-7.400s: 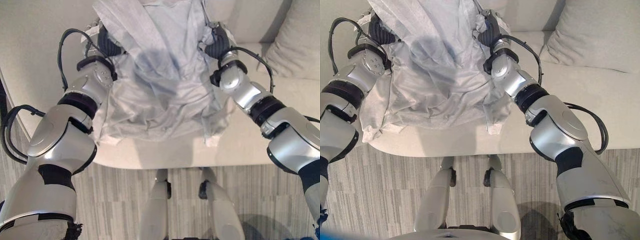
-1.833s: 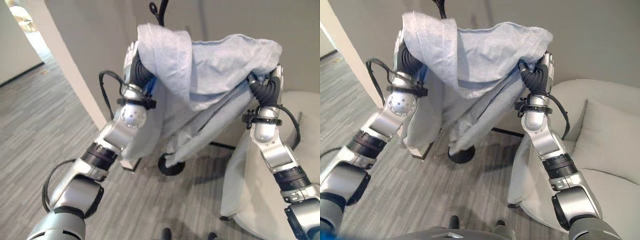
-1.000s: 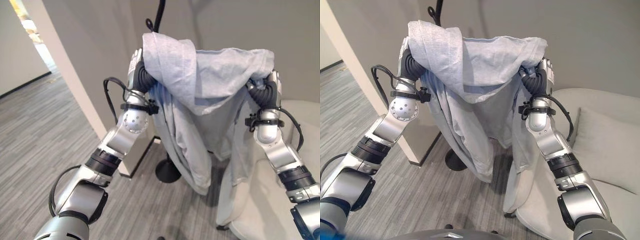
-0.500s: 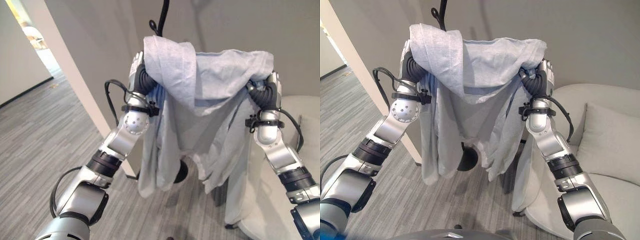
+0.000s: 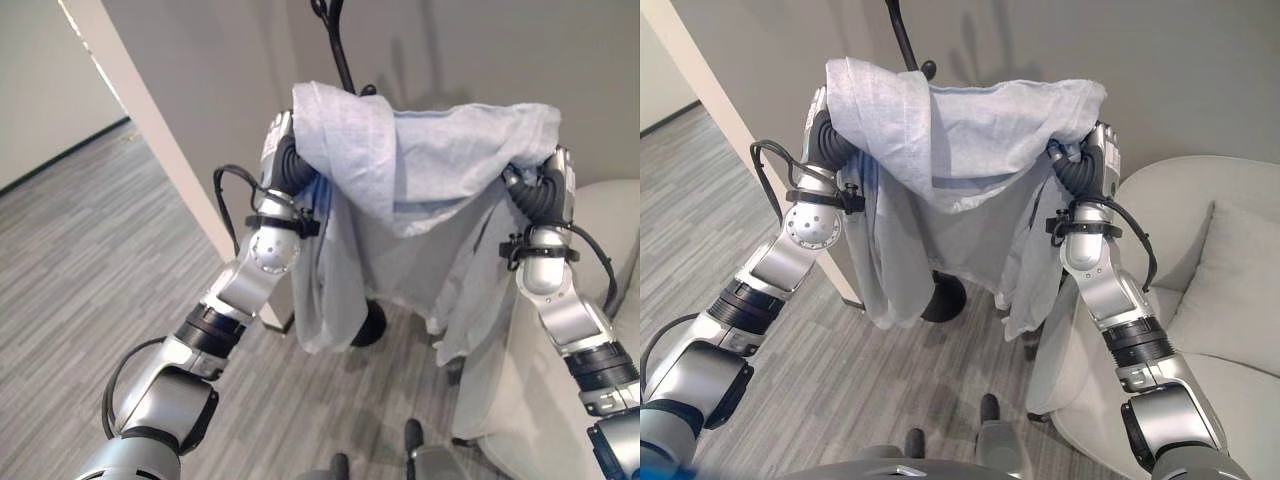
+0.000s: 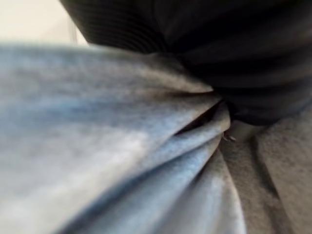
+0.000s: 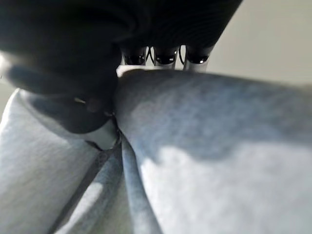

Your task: Hang the clothes on the sofa on the clothes rack.

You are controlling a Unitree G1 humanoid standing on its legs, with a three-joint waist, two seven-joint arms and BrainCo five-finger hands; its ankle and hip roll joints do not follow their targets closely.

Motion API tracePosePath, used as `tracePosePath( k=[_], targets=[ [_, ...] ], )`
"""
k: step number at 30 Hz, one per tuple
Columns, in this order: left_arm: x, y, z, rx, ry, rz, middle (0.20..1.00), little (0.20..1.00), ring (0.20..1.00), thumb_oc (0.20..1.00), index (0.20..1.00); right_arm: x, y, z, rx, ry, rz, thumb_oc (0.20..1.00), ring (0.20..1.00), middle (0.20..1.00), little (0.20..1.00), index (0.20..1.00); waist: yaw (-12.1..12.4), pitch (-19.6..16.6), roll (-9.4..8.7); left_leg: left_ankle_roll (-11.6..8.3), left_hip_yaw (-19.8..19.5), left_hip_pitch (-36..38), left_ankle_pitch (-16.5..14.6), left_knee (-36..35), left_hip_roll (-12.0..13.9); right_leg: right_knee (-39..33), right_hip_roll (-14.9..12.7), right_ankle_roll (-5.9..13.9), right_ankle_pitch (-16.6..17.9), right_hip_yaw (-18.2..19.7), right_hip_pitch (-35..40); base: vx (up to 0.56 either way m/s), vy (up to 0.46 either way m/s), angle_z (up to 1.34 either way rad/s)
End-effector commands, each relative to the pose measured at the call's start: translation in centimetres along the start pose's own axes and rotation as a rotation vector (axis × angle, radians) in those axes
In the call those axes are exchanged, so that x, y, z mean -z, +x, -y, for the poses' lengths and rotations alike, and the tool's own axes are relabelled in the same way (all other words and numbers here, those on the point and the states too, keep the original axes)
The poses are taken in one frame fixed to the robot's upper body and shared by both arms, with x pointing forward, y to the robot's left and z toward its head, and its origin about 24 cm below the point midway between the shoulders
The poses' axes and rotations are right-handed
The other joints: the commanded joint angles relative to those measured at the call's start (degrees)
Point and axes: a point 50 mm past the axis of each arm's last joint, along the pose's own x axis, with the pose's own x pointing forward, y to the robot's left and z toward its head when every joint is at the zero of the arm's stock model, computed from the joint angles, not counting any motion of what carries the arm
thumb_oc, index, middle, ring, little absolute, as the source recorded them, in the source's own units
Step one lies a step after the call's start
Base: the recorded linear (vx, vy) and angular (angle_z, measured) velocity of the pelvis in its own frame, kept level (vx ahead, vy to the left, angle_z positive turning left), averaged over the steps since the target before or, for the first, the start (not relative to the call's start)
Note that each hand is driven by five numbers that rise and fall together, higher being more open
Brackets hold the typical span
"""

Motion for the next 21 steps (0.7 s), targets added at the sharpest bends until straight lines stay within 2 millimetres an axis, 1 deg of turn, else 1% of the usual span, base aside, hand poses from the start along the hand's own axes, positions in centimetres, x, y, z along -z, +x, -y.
tracePosePath(
  k=[1, 2, 3, 5, 6, 7, 8, 10, 13, 14, 16, 18, 20, 21],
  targets=[
    [-1.1, 1.6, -2.0, -0.092, 0.012, 0.075, 0.200, 0.200, 0.200, 0.200, 0.200, -1.8, 1.7, 1.3, 0.076, 0.011, 0.102, 0.200, 0.200, 0.200, 0.200, 0.200, -0.3, -6.9, -0.13, -0.15, -1.7, 16.4, -6.1, -14.6, 3.6, -11.3, 4.2, 1.75, 10.6, -1.0, -1.9, 0.14, -0.077, 0.14],
    [-1.1, 1.6, -2.0, -0.092, 0.012, 0.075, 0.200, 0.200, 0.200, 0.200, 0.200, -1.8, 1.7, 1.3, 0.076, 0.011, 0.102, 0.200, 0.200, 0.200, 0.200, 0.200, -0.3, -6.9, -0.10, -0.16, -1.7, 16.4, -6.1, -14.6, 3.7, -11.3, 4.3, 1.74, 10.6, -1.1, -1.9, 0.24, -0.131, 0.01],
    [-1.2, 1.5, -1.8, -0.089, -0.011, 0.071, 0.200, 0.200, 0.200, 0.200, 0.200, -1.6, 1.5, 1.7, 0.084, 0.011, 0.097, 0.200, 0.200, 0.200, 0.200, 0.200, -0.9, -7.9, 0.15, -1.15, -2.1, 16.7, -6.2, -14.1, 5.7, -11.0, 5.0, 0.85, 9.6, -1.3, -1.0, 0.33, -0.186, -0.04],
    [-1.3, 1.4, -1.6, -0.086, -0.028, 0.070, 0.200, 0.200, 0.200, 0.200, 0.200, -1.5, 1.4, 2.0, 0.091, 0.009, 0.099, 0.200, 0.200, 0.200, 0.200, 0.200, -1.2, -8.8, 0.58, -2.05, -2.6, 16.3, -5.0, -13.0, 7.3, -10.9, 5.7, 0.03, 8.5, -1.8, -0.5, 0.31, -0.175, 0.08],
    [-1.3, 1.3, -1.6, -0.086, -0.029, 0.070, 0.200, 0.200, 0.200, 0.200, 0.200, -1.5, 1.4, 2.0, 0.091, 0.009, 0.098, 0.200, 0.200, 0.200, 0.200, 0.200, -1.3, -8.9, 0.67, -2.10, -2.7, 16.2, -5.1, -13.0, 7.4, -10.9, 5.8, -0.01, 8.5, -1.9, -0.5, 0.19, -0.104, 0.34],
    [-1.5, 1.4, -1.7, -0.090, -0.038, 0.075, 0.200, 0.200, 0.200, 0.200, 0.200, -1.5, 1.4, 2.2, 0.096, 0.007, 0.104, 0.200, 0.200, 0.200, 0.200, 0.200, -1.5, -9.2, 0.97, -2.70, -3.0, 16.0, -3.9, -12.1, 8.1, -10.8, 6.2, -0.54, 7.8, -2.1, -0.2, 0.24, -0.134, 0.46],
    [-1.7, 1.4, -1.6, -0.089, -0.046, 0.082, 0.200, 0.200, 0.200, 0.200, 0.200, -1.7, 1.5, 2.4, 0.104, 0.008, 0.118, 0.200, 0.200, 0.200, 0.200, 0.200, -1.6, -9.6, 1.34, -3.81, -3.4, 15.9, -1.5, -10.9, 9.2, -10.8, 7.1, -1.42, 6.6, -2.4, 0.7, 0.32, -0.178, 0.33],
    [-1.7, 1.4, -1.6, -0.087, -0.050, 0.084, 0.200, 0.200, 0.200, 0.200, 0.200, -1.9, 1.5, 2.6, 0.109, 0.012, 0.129, 0.200, 0.200, 0.200, 0.200, 0.200, -1.6, -9.9, 1.81, -5.11, -3.4, 15.7, 1.2, -9.0, 10.2, -10.7, 8.0, -2.31, 5.1, -2.9, 1.8, 0.25, -0.145, 0.23],
    [-1.7, 1.4, -1.9, -0.086, -0.050, 0.088, 0.200, 0.200, 0.200, 0.200, 0.200, -2.0, 1.5, 2.7, 0.115, 0.027, 0.138, 0.200, 0.200, 0.200, 0.200, 0.200, -1.5, -9.8, 1.91, -6.97, -2.5, 13.7, 6.0, -3.4, 11.4, -10.6, 8.6, -3.55, 3.2, -3.8, 4.0, 0.17, -0.111, 0.18],
    [-1.7, 1.4, -1.9, -0.084, -0.051, 0.087, 0.200, 0.200, 0.200, 0.200, 0.200, -2.0, 1.4, 2.7, 0.114, 0.029, 0.138, 0.200, 0.200, 0.200, 0.200, 0.200, -1.5, -9.7, 1.98, -7.25, -2.0, 13.0, 6.8, -0.6, 11.8, -10.8, 8.9, -3.95, 2.1, -4.1, 5.3, 0.14, -0.118, 0.15],
    [-1.8, 1.3, -2.1, -0.091, -0.056, 0.090, 0.200, 0.200, 0.200, 0.200, 0.200, -1.9, 1.3, 3.0, 0.115, 0.022, 0.141, 0.200, 0.200, 0.200, 0.200, 0.200, -1.0, -8.7, 0.70, -6.83, -1.0, 9.9, 10.4, 6.2, 11.1, -10.5, 8.5, -5.22, 1.4, -4.4, 7.4, 0.12, -0.114, 0.15],
    [-1.8, 1.2, -2.2, -0.093, -0.062, 0.085, 0.200, 0.200, 0.200, 0.200, 0.200, -1.9, 1.2, 3.0, 0.115, 0.026, 0.144, 0.200, 0.200, 0.200, 0.200, 0.200, -0.4, -7.5, -0.54, -5.40, -0.5, 6.2, 11.3, 15.5, 10.3, -10.6, 8.2, -6.11, 0.9, -4.4, 9.5, 0.10, -0.109, 0.12],
    [-1.5, 0.8, -2.3, -0.096, -0.074, 0.069, 0.200, 0.200, 0.200, 0.200, 0.200, -1.7, 1.0, 3.0, 0.106, 0.027, 0.132, 0.200, 0.200, 0.200, 0.200, 0.200, 0.2, -6.8, -1.26, -4.18, 2.0, 3.9, 10.6, 19.0, 11.1, -10.8, 8.0, -6.61, 0.2, -4.5, 11.0, 0.07, -0.090, 0.01],
    [-1.5, 0.7, -2.3, -0.100, -0.081, 0.071, 0.200, 0.200, 0.200, 0.200, 0.200, -1.7, 1.0, 3.0, 0.104, 0.026, 0.131, 0.200, 0.200, 0.200, 0.200, 0.200, 0.3, -6.4, -1.60, -3.57, 3.5, 2.2, 9.2, 18.7, 12.1, -10.8, 7.5, -6.55, -0.1, -4.7, 11.6, 0.05, -0.024, -0.09]
  ],
)
